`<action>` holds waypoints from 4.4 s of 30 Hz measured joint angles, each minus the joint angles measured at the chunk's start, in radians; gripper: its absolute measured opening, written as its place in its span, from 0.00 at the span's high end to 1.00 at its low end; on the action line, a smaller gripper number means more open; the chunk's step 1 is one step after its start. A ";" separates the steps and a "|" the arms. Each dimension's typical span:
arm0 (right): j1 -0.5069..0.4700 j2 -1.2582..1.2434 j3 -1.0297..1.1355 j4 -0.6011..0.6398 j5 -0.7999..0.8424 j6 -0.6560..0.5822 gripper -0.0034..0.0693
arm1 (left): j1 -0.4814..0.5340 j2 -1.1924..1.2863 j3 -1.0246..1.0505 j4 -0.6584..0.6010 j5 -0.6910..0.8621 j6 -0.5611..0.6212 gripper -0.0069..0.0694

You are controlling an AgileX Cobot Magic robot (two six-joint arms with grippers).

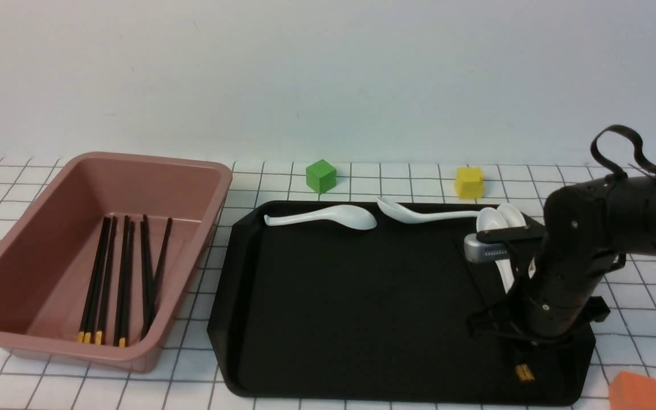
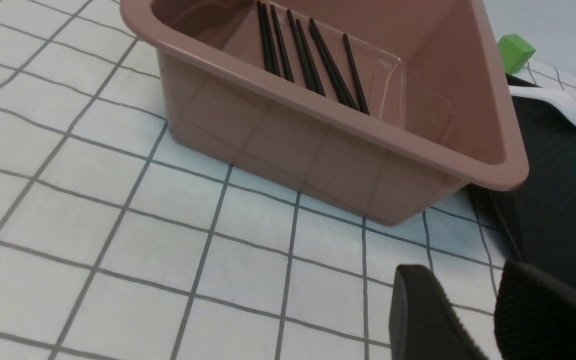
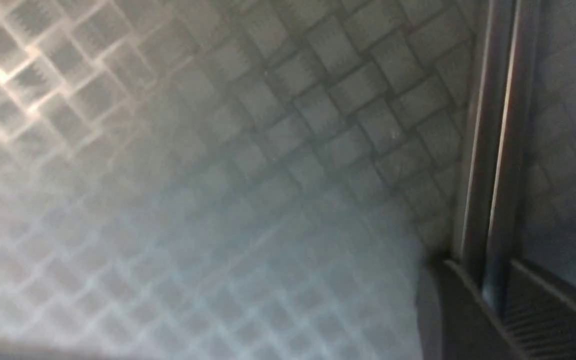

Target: On white black tablecloth take chopsticks from black tray and put them in box.

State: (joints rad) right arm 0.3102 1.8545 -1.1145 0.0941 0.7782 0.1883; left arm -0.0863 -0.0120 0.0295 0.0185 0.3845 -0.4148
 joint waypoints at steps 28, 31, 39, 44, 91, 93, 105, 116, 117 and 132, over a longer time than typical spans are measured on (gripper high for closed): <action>0.514 0.488 -1.000 0.631 -0.310 -0.249 0.73 | 0.000 0.000 0.000 0.000 0.000 0.000 0.60; 0.513 0.541 -1.033 0.626 -0.302 -0.249 0.67 | 0.000 0.000 0.000 0.000 0.000 0.000 0.60; 0.505 0.522 -1.043 0.540 -0.229 -0.249 0.62 | 0.000 0.000 0.000 0.000 0.000 0.000 0.60; 0.472 0.387 -1.043 0.443 -0.017 -0.249 0.74 | 0.000 0.000 0.000 0.000 0.000 0.000 0.60; 0.435 -1.253 0.678 -0.114 -0.492 -0.023 0.95 | 0.000 0.000 0.000 0.000 0.000 0.000 0.60; 0.435 -1.253 0.678 -0.114 -0.473 -0.023 0.94 | 0.000 0.000 0.000 0.000 0.000 0.000 0.60; 0.430 -1.309 0.740 -0.114 -0.560 -0.023 0.93 | 0.000 0.000 0.000 0.000 0.000 0.000 0.60; 0.027 -1.694 1.031 -0.114 -0.638 -0.023 0.91 | 0.000 0.000 0.000 0.000 0.000 0.000 0.60; -0.037 -1.740 1.062 -0.114 -0.637 -0.023 0.91 | 0.000 0.000 0.000 0.000 0.000 0.000 0.60; -0.242 -1.865 1.134 -0.116 -0.419 -0.022 0.88 | 0.000 0.000 0.000 0.000 0.000 0.000 0.60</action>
State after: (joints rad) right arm 0.0687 -0.0102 0.0194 -0.0221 0.3595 0.1663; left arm -0.0863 -0.0120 0.0295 0.0185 0.3845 -0.4148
